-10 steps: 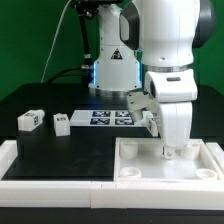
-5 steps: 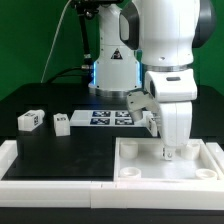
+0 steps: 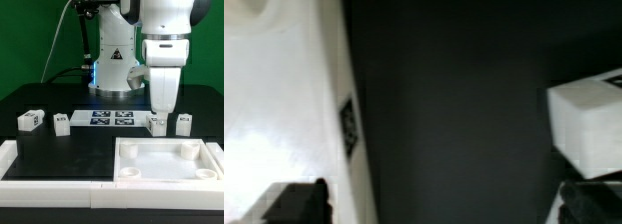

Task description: Assemble one leg

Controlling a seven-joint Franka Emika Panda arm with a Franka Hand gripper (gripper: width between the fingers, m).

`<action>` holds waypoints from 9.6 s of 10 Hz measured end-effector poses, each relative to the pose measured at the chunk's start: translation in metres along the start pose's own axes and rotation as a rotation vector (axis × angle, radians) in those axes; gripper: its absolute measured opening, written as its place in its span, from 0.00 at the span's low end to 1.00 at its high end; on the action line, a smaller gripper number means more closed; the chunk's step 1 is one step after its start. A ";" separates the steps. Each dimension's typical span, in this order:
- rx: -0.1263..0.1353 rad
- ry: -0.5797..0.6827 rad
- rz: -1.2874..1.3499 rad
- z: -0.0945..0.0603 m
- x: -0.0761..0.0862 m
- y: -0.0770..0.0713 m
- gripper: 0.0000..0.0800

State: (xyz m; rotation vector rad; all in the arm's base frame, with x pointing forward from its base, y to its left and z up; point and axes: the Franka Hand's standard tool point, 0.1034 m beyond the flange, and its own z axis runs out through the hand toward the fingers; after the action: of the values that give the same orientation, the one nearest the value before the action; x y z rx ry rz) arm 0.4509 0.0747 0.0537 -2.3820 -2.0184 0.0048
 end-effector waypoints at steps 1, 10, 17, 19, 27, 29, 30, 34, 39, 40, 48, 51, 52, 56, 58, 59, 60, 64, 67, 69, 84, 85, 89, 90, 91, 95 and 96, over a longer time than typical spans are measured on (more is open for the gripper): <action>0.002 0.000 0.014 0.001 0.000 0.001 0.81; 0.043 0.032 1.128 0.008 0.015 -0.029 0.81; 0.107 0.024 1.742 0.011 0.042 -0.043 0.81; 0.108 0.022 1.700 0.011 0.045 -0.044 0.81; 0.635 -0.574 1.525 0.010 0.039 -0.064 0.81; 0.684 -0.635 1.504 0.012 0.049 -0.064 0.81; 0.674 -0.637 1.503 0.011 0.055 -0.068 0.81; 0.646 -0.634 1.487 0.027 0.068 -0.084 0.81; 0.731 -0.724 1.447 0.037 0.054 -0.094 0.81; 0.735 -0.721 1.450 0.043 0.055 -0.089 0.81; 0.749 -0.738 1.452 0.047 0.049 -0.089 0.43; 0.749 -0.738 1.452 0.047 0.049 -0.089 0.36; 0.749 -0.738 1.452 0.047 0.049 -0.089 0.36; 0.747 -0.727 1.443 0.008 0.050 -0.071 0.36; 0.746 -0.718 1.440 -0.018 0.050 -0.057 0.36; 0.727 -0.690 1.452 -0.029 0.050 -0.048 0.36; 0.725 -0.691 1.452 -0.025 0.050 -0.052 0.36; 0.458 -0.378 1.535 -0.023 0.057 -0.040 0.36; 0.233 -0.149 1.506 -0.038 0.042 -0.014 0.36; 0.081 0.016 1.469 -0.057 0.046 0.003 0.36; -0.192 0.379 1.246 -0.057 0.072 0.114 0.36; -0.192 0.379 1.246 -0.056 0.072 0.114 0.36; -0.198 0.372 1.230 -0.053 0.066 0.119 0.36; -0.203 0.373 1.226 -0.051 0.064 0.126 0.36; -0.208 0.373 1.212 -0.050 0.063 0.132 0.36; -0.221 0.377 1.190 -0.043 0.059 0.154 0.36; -0.219 0.377 1.190 -0.039 0.061 0.157 0.36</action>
Offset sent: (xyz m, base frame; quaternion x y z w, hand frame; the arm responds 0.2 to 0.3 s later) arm 0.0000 0.0000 0.0000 0.0000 0.0000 0.1790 0.9838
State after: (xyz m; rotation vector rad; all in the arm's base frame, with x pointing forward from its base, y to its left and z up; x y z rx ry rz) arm 0.6166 0.1082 0.0904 -2.9835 -0.2911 -0.5925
